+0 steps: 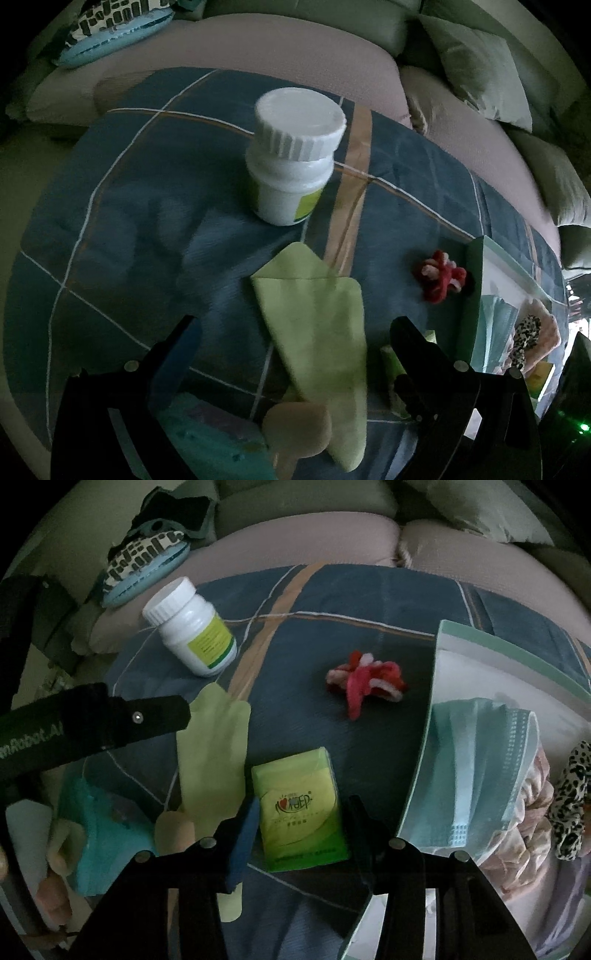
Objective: Organize soft objects
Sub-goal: 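Lower the right gripper onto the green tissue pack and close it while the left approaches the light green cloth, then grasp the light green cloth with the left gripper while the right lifts the tissue pack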
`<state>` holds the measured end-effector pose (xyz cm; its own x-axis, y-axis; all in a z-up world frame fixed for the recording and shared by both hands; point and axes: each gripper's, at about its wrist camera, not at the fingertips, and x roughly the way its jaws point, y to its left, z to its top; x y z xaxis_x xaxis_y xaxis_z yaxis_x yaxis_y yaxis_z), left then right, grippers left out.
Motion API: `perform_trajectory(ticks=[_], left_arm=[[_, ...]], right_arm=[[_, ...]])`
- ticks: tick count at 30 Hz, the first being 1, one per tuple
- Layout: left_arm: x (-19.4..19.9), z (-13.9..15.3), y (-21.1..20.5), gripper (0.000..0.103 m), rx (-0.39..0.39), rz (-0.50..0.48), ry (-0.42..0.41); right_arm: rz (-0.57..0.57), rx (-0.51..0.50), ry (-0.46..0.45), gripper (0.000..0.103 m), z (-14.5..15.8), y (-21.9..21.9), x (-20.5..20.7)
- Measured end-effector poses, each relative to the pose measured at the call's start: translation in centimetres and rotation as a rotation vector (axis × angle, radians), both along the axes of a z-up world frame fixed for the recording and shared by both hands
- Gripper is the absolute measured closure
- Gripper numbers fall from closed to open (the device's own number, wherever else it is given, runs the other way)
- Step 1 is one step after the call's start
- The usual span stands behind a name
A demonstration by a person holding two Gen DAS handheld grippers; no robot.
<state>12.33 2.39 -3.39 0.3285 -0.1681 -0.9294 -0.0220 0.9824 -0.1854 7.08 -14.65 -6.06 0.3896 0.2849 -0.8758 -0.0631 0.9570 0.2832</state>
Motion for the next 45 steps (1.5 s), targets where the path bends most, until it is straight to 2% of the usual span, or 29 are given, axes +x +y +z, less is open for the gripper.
perform_trajectory(ticks=[1, 2, 9, 14, 15, 18, 26, 30, 39, 45], left_arm=[[0.1, -0.1, -0.2, 0.002, -0.004, -0.002, 0.001], [0.2, -0.1, -0.3, 0.002, -0.006, -0.002, 0.001], [0.6, -0.8, -0.8, 0.002, -0.008, -0.007, 0.023], [0.6, -0.9, -0.7, 0.002, -0.002, 0.002, 0.026], [0.6, -1.0, -0.6, 0.002, -0.002, 0.004, 0.028], [0.7, -1.2, -0.5, 0.002, -0.002, 0.005, 0.036], [0.9, -1.2, -0.4, 0.002, 0.0, -0.001, 0.036], [1.0, -1.2, -0.5, 0.002, -0.001, 0.0, 0.036], [1.0, -1.4, -1.3, 0.002, 0.015, -0.01, 0.04], [1.4, -2.0, -3.0, 0.002, 0.104, -0.033, 0.054]], right_arm=[[-0.006, -0.005, -0.011, 0.068, 0.2, -0.1, -0.1], [-0.01, -0.003, -0.021, 0.071, 0.4, -0.3, -0.3], [-0.02, 0.017, -0.008, 0.072, 0.1, -0.8, -0.2], [-0.011, 0.018, -0.008, 0.071, -0.1, -0.4, -0.1], [-0.009, 0.017, -0.007, 0.068, -0.1, -0.4, -0.2], [-0.004, 0.021, -0.011, 0.049, -0.2, -0.1, -0.2], [0.061, -0.061, -0.002, 0.049, -1.0, 2.3, 0.1], [0.063, -0.076, -0.011, 0.053, -0.9, 2.4, 0.0], [-0.013, -0.068, -0.06, 0.053, 1.6, -0.4, -0.8], [-0.094, -0.07, -0.139, 0.053, 4.5, -3.1, -1.8]])
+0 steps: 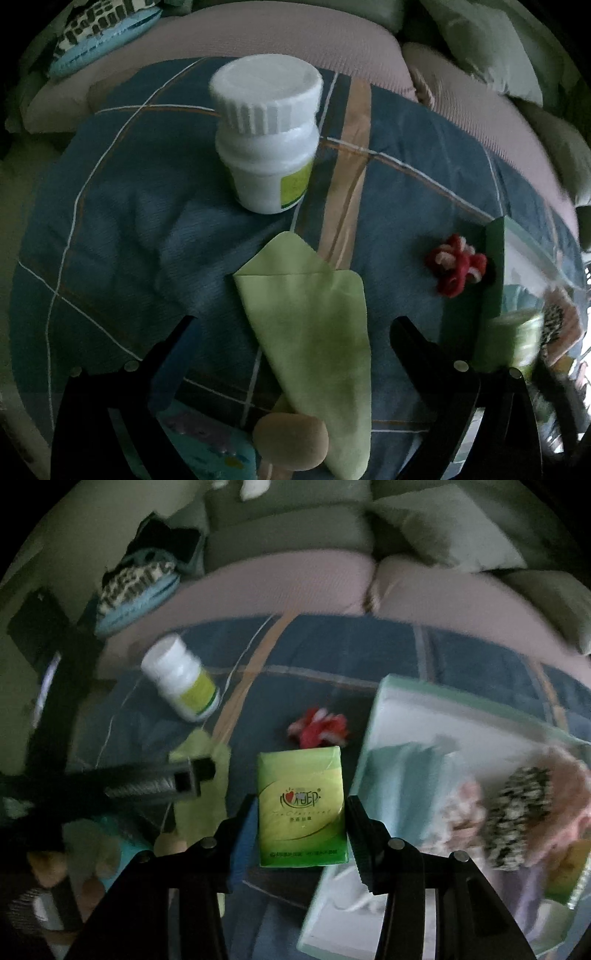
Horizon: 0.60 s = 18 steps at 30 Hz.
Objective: Organize soft objects
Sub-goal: 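Grasp the light green cloth with the left gripper while the right lifts the tissue pack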
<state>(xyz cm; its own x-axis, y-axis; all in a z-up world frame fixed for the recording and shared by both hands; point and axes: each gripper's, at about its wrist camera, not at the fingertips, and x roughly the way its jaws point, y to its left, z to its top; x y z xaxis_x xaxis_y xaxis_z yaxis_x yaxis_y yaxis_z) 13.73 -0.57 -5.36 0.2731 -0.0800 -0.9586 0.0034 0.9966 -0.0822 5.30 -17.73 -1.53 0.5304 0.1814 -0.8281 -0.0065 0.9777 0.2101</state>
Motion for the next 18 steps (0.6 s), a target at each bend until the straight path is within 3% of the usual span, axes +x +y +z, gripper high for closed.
perform_trajectory(ticks=[9, 13, 16, 18], left_arm=[[0.5, -1.7, -3.0, 0.003, 0.063, -0.067, 0.048], [0.8, -3.0, -3.7, 0.02, 0.066, -0.075, 0.087], [0.8, -3.2, -4.1, 0.024, 0.066, -0.077, 0.086], [0.8, -3.1, -4.2, 0.035, 0.056, -0.071, 0.075]], right_arm=[[-0.105, 0.026, -0.065, 0.053, 2.7, -3.5, -1.2], [-0.124, 0.032, -0.066, 0.053, 2.8, -3.9, -1.3], [-0.123, 0.04, -0.073, 0.053, 3.0, -3.9, -1.3], [-0.122, 0.046, -0.077, 0.053, 3.0, -4.0, -1.4]])
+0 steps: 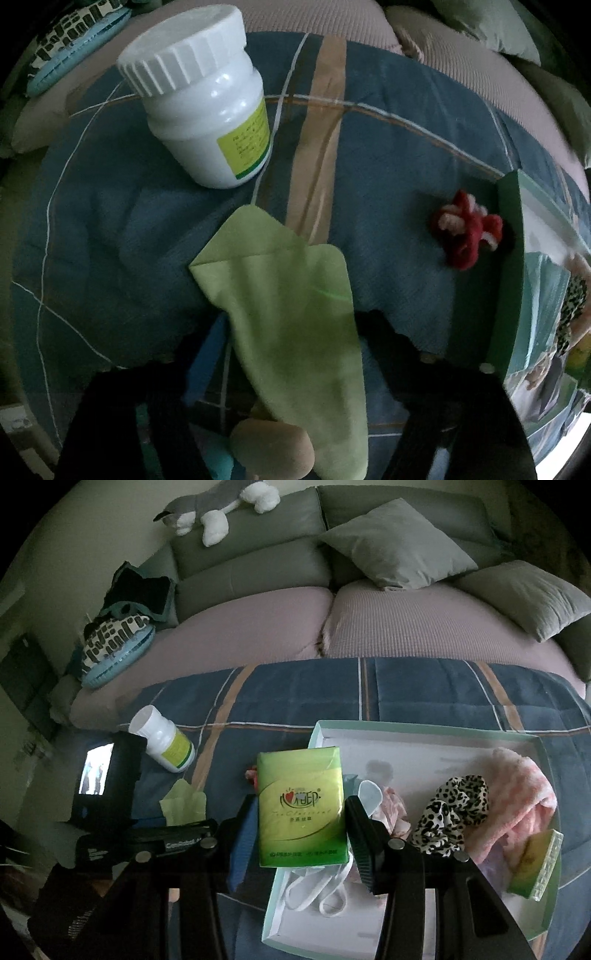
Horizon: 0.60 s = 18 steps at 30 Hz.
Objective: Organize soft objects
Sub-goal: 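Grasp the light green cloth with the left gripper while the right lifts the tissue pack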
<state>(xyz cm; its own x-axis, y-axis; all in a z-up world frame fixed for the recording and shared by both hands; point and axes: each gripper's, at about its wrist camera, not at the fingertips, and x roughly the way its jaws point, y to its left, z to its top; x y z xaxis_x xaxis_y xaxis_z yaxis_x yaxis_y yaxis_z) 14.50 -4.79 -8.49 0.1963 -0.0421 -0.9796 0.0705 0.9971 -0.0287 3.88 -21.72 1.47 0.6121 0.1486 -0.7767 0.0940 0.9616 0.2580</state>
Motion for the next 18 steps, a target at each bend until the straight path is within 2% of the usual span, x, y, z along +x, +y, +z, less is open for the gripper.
perform_trajectory(ticks=[2, 9, 10, 12, 14, 18], left_arm=[[-0.4, 0.2, -0.2, 0.056, -0.006, 0.008, -0.017], [-0.7, 0.8, 0.1, 0.083, -0.091, 0.022, -0.045], [-0.7, 0.9, 0.3, 0.087, -0.124, 0.018, -0.049], [-0.7, 0.9, -0.3, 0.088, -0.143, 0.007, -0.054], [-0.7, 0.6, -0.9, 0.091, -0.136, -0.003, -0.056], [-0.9, 1.1, -1.0, 0.091, -0.106, 0.015, -0.069]], right_arm=[[-0.002, 0.004, -0.003, 0.053, 0.0, -0.1, -0.2], [-0.033, 0.018, 0.003, 0.053, -0.1, -1.2, -0.3], [-0.037, 0.019, 0.006, 0.053, -0.2, -1.3, -0.3], [-0.041, 0.02, 0.01, 0.053, -0.3, -1.4, -0.3], [-0.041, 0.019, 0.013, 0.053, -0.3, -1.5, -0.2], [-0.039, 0.018, 0.018, 0.053, -0.4, -1.5, -0.1]])
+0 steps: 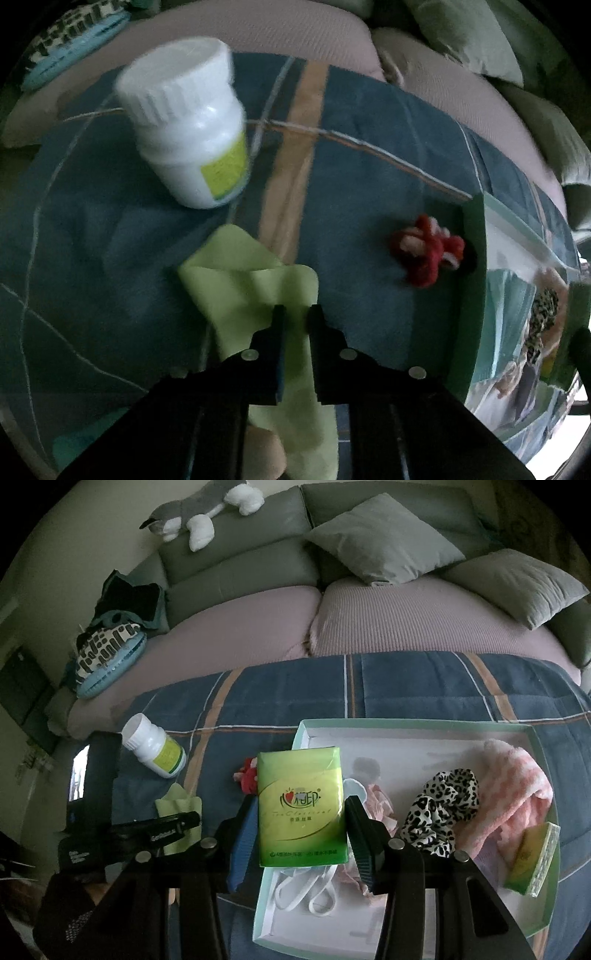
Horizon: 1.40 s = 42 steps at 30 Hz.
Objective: Organize soft objects
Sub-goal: 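Grasp the light green cloth with the left gripper while the right lifts the tissue pack, then carry the green cloth and tissue pack over the white tray with both grippers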
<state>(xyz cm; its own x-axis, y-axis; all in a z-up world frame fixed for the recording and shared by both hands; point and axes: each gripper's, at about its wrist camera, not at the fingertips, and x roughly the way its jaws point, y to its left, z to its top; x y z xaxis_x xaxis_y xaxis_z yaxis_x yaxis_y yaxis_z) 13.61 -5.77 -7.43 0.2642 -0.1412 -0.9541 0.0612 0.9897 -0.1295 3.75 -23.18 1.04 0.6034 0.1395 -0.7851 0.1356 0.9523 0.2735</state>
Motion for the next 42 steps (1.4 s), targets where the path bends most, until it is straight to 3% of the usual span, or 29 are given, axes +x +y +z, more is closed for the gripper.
perform_trajectory(ticks=[3, 4, 5, 6, 11, 15, 18, 21, 23, 25, 35, 39, 42], left_arm=[[0.7, 0.4, 0.0, 0.084, -0.006, 0.011, -0.014], [0.7, 0.5, 0.4, 0.06, 0.002, 0.027, -0.017], [1.0, 0.6, 0.7, 0.03, 0.019, 0.043, -0.015], [1.1, 0.6, 1.0, 0.023, 0.037, 0.054, -0.01], [1.7, -0.8, 1.6, 0.022, 0.014, 0.072, 0.045], [1.5, -2.1, 0.8, 0.022, 0.078, 0.031, 0.078], [1.3, -2.0, 0.1, 0.023, 0.079, -0.002, 0.068], [1.3, -2.1, -1.1, 0.036, 0.079, -0.022, 0.055], [1.2, -1.8, -0.8, 0.062, 0.066, -0.004, 0.037], [1.2, -1.4, 0.1, 0.079, 0.049, 0.025, 0.025], [1.1, -1.5, 2.0, 0.09, 0.009, 0.035, 0.014], [1.2, -0.5, 3.2, 0.094, -0.066, 0.05, 0.001], [0.9, 0.9, 3.3, 0.096, -0.186, 0.032, -0.035]], right_arm=[[0.004, -0.001, 0.001, 0.053, 0.0, 0.1, 0.0], [0.005, -0.001, 0.001, 0.053, 0.0, 0.1, 0.0], [0.005, 0.0, 0.002, 0.053, 0.0, 0.1, 0.0], [0.005, 0.0, 0.002, 0.053, 0.0, 0.1, 0.0], [-0.001, 0.003, 0.002, 0.053, 0.0, -0.1, 0.0], [-0.007, 0.006, 0.001, 0.053, 0.0, -0.3, -0.1], [-0.011, 0.008, 0.004, 0.053, -0.1, -0.4, -0.1], [-0.01, 0.009, 0.003, 0.053, 0.0, -0.4, -0.1], [-0.01, 0.01, 0.003, 0.053, 0.0, -0.4, -0.1], [-0.011, 0.011, 0.001, 0.053, 0.0, -0.5, -0.1], [-0.014, 0.015, 0.005, 0.053, -0.1, -0.7, 0.0], [-0.015, 0.017, 0.008, 0.053, -0.2, -0.8, 0.0], [-0.027, 0.017, -0.004, 0.053, 0.0, -1.2, -0.2]])
